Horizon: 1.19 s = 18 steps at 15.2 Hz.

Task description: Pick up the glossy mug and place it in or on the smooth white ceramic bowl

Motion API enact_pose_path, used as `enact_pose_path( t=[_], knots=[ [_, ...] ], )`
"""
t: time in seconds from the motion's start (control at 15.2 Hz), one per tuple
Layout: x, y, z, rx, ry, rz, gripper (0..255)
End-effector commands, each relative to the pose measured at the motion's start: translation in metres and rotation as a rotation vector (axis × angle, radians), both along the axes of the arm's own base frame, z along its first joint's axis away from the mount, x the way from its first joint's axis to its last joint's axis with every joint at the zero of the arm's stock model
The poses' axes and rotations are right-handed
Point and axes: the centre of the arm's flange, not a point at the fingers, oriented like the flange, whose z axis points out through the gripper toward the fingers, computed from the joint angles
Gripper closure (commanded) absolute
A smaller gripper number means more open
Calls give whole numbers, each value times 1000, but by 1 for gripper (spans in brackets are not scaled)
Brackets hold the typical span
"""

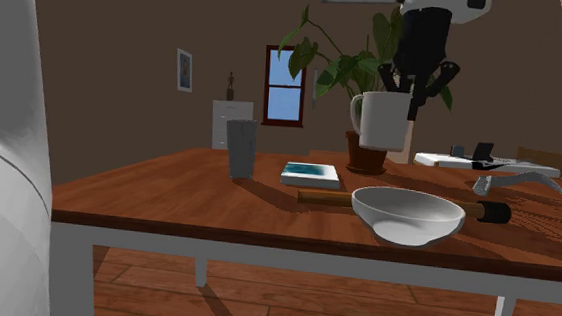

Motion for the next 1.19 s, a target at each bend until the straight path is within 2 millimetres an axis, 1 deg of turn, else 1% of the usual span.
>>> enact_pose_path(
  t=[0.0, 1.12],
  knots=[
    [4, -39, 1, 0, 0, 1, 255],
    [4, -39, -89, 0, 0, 1, 255]
  ],
)
